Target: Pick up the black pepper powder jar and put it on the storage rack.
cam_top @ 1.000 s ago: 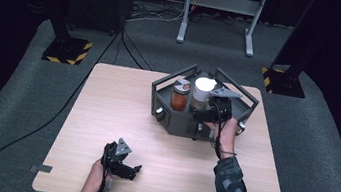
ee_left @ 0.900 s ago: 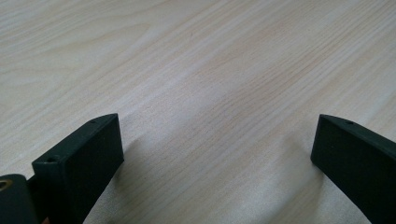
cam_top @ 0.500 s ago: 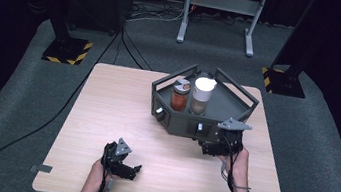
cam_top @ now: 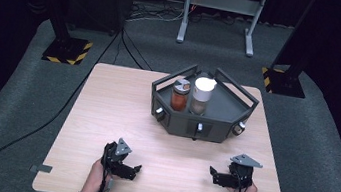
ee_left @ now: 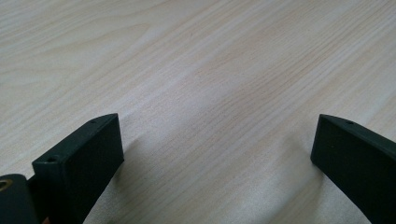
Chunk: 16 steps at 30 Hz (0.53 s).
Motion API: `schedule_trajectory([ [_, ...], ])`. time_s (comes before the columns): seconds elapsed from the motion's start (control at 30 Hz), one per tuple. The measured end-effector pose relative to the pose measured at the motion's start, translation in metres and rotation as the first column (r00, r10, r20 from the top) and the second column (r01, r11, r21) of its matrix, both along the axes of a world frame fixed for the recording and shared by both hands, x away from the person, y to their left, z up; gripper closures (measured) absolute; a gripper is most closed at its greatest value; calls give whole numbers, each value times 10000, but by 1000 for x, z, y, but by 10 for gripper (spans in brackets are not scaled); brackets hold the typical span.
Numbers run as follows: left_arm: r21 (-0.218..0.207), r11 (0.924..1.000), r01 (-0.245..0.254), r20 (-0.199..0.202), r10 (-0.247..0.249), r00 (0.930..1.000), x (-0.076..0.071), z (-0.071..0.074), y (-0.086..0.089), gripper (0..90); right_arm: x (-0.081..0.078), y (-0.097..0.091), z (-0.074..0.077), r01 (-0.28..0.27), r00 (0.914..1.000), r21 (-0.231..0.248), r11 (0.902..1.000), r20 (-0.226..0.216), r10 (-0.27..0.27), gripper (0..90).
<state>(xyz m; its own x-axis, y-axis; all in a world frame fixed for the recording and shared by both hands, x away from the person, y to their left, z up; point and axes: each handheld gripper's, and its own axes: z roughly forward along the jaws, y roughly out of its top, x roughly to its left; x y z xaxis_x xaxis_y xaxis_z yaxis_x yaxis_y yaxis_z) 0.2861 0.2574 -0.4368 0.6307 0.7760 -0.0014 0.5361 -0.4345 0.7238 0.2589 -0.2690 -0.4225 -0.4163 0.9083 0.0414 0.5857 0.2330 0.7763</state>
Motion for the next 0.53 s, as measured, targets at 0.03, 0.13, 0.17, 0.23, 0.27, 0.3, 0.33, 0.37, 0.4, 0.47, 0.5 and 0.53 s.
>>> schedule_trajectory([
  [0.03,1,10000,0,1,0,10000,0,0,0,21,-2,0,-3,67,10000,3,10000,30,-67,0],
  [0.13,-1,10000,-2,0,2,10000,0,0,0,21,-5,0,-9,89,9999,26,10000,49,-89,0],
  [0.17,2,10000,1,0,-1,10000,0,0,0,21,-6,0,-10,62,10000,-5,10000,62,-62,0],
  [0.23,0,10000,-1,0,1,10000,0,0,0,21,-7,0,-13,66,9999,-2,10000,138,-66,0],
  [0.27,-9,10000,-7,0,7,10000,0,0,0,21,-8,-1,-15,65,9998,3,10000,193,-65,0],
  [0.3,-11,10000,-9,1,9,10000,0,0,0,21,-9,-1,-16,72,9997,112,9999,230,-74,0],
  [0.33,1,10000,0,0,0,10000,0,0,0,21,-10,-2,-18,88,9996,210,9997,266,-94,0],
  [0.37,1,10000,0,-1,0,10000,0,0,0,21,-9,-1,-18,88,9997,160,9998,243,-92,0],
  [0.4,1,10000,0,-1,0,10000,0,0,0,21,-10,1,-18,107,9995,64,9999,301,-109,0],
  [0.47,3,10000,0,0,0,10000,0,0,0,21,-9,3,-18,102,9995,-3,9999,287,-102,0],
  [0.5,3,10000,0,0,0,10000,0,0,0,21,-8,3,-18,79,9996,-15,10000,260,-79,0],
  [0.53,4,10000,1,3,-1,10000,0,0,0,21,-8,3,-17,49,9997,-36,10000,233,-48,0],
])
